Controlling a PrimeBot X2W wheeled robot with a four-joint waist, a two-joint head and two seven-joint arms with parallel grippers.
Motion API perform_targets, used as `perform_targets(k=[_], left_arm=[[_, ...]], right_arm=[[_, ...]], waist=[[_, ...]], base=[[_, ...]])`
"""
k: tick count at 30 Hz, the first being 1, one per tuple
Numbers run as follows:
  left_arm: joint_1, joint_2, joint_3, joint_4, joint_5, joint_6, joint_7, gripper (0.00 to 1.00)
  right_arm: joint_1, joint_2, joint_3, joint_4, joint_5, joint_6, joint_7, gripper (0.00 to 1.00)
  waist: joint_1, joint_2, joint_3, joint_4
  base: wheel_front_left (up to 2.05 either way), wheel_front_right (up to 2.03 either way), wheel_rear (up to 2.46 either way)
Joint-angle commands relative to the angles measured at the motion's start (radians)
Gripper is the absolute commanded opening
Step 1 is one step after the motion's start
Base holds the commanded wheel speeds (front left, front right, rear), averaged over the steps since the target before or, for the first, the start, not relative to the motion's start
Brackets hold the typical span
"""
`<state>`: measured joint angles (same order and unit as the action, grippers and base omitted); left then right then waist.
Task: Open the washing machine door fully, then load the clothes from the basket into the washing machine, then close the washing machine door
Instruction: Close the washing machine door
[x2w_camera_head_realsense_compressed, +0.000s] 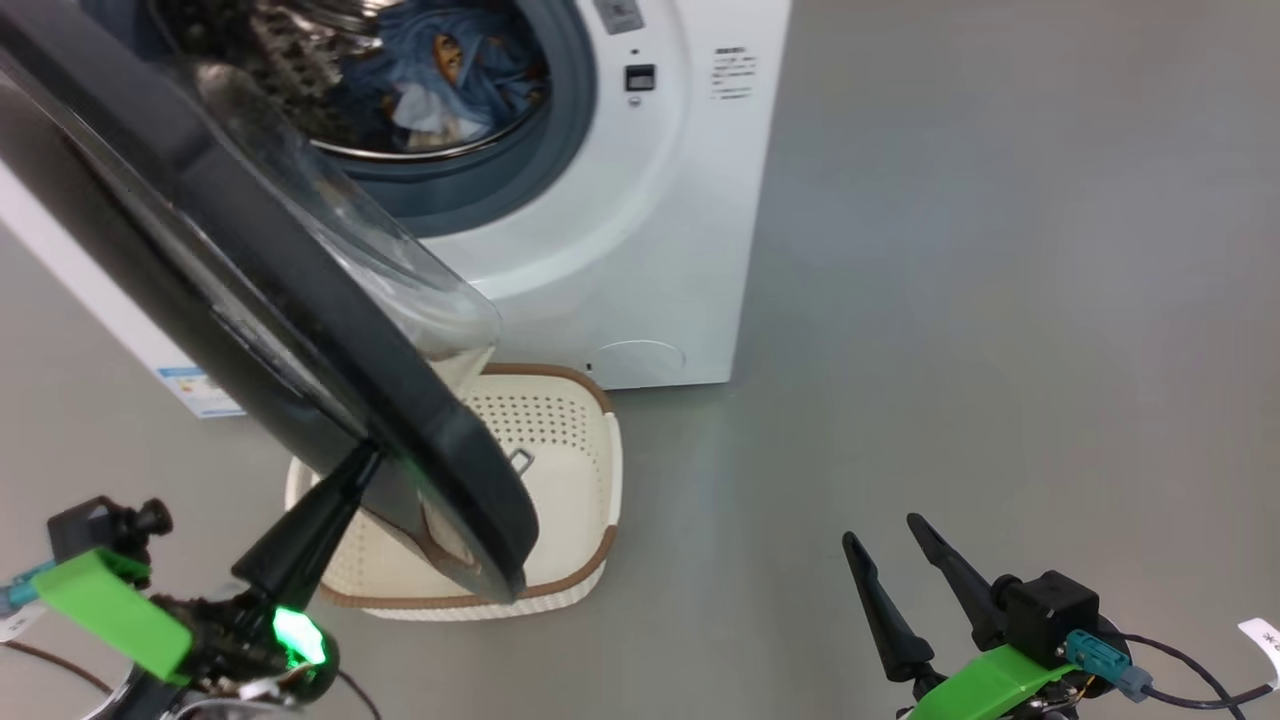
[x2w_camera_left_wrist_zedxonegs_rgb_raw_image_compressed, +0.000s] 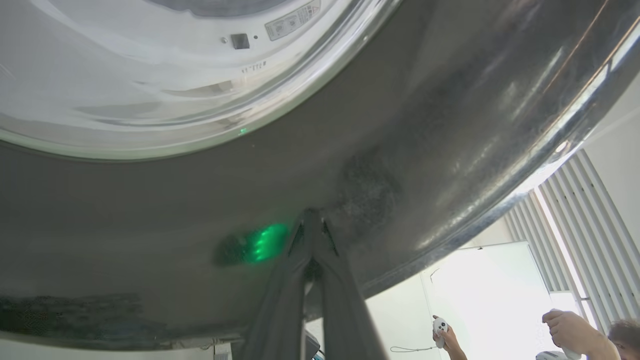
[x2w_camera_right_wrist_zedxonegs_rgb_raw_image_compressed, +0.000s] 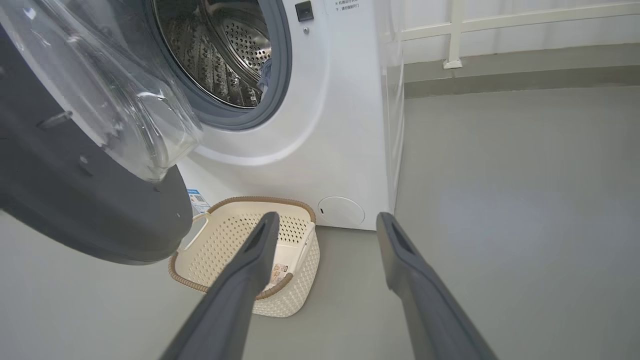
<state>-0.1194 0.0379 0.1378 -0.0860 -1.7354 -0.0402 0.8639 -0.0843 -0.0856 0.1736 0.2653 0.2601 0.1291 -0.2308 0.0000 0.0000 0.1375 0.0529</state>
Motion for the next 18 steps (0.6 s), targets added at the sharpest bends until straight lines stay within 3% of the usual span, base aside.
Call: perform_targets(k=[1, 9, 18], left_arm=[[-0.053, 0.013, 0.009, -0.008, -0.001, -0.019, -0.026, 0.0], [-0.139, 0.012, -0.034, 0.101, 0.012, -0.064, -0.178, 0.0], [-0.199, 0.012, -0.064, 0.185, 0.009, -0.086, -0.256, 0.0]], right_arm=[[-0.026, 0.004, 0.021, -0.016, 0.014, 0.002, -0.013, 1.0], [-0.037, 0.008, 0.019, -0.005, 0.023, 0.002, -0.021, 1.0], [-0.046, 0.015, 0.01, 0.01, 0.027, 0.002, -0.028, 1.0]], waist=[[0.0, 0.0, 0.001, -0.047], [0.0, 0.0, 0.009, -0.114], [0.0, 0.0, -0.002, -0.137]], base=[[0.0, 0.0, 0.0], [0.0, 0.0, 0.0], [0.0, 0.0, 0.0]])
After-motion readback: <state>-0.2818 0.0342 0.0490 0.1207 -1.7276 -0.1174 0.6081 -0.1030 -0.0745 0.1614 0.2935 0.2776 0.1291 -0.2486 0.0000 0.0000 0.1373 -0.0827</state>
